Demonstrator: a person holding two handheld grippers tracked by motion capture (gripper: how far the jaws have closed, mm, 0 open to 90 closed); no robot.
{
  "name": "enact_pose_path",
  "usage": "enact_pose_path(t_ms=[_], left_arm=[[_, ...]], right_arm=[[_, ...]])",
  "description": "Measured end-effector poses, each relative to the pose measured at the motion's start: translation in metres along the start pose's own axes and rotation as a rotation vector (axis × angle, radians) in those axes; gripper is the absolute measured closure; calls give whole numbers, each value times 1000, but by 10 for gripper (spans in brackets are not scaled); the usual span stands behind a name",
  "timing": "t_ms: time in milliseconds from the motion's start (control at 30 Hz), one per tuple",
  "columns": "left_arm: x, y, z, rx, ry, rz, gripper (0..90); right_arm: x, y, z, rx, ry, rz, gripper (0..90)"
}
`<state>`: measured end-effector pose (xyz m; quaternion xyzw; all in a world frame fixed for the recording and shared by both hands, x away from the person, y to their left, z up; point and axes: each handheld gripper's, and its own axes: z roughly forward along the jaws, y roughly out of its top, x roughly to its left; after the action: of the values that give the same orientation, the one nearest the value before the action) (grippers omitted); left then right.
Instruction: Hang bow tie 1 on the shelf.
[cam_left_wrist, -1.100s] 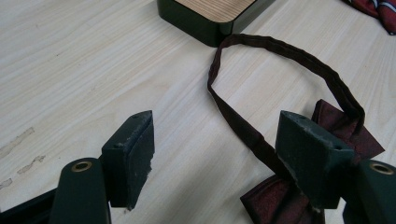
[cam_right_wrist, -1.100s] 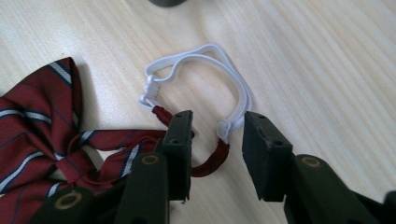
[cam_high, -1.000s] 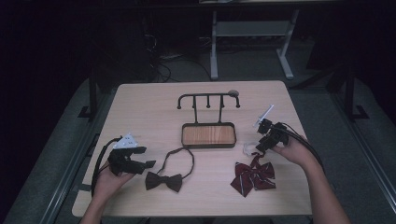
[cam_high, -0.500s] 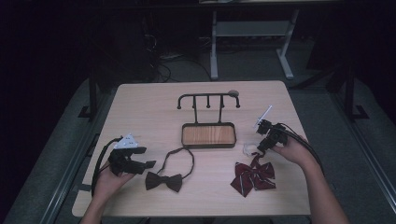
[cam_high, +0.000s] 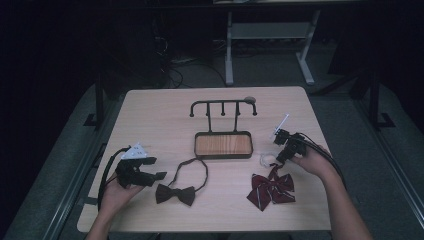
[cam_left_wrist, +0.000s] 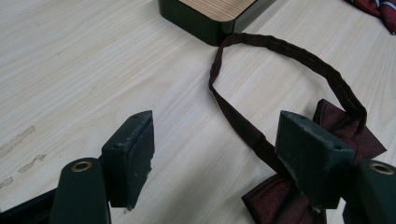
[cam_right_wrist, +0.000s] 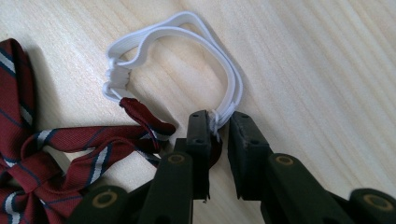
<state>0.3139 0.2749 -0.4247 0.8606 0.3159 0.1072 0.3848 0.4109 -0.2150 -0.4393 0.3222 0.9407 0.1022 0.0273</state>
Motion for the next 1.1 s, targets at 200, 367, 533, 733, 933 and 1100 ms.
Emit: enact_pose_path(t_ms=[200, 367, 533, 733, 933, 1100], left_arm=[[0, 0, 0, 7, -2, 7, 281], [0, 0, 0, 1, -5, 4, 280], [0, 0, 0, 7, -5, 6, 280], [-1, 0, 2, 6, -5, -2, 280], [0, 0, 0, 7, -4, 8, 280], [-2, 1, 0, 0, -1, 12, 280]], right_arm=[[-1, -1, 0, 4, 17, 7, 819], [1, -3, -1, 8, 37, -1, 825], [3, -5, -9, -27, 52, -15, 827], [7, -8, -19, -41, 70, -38, 827], [14, -7, -36, -69, 97, -81, 827], [23, -5, -49, -76, 114, -113, 826]])
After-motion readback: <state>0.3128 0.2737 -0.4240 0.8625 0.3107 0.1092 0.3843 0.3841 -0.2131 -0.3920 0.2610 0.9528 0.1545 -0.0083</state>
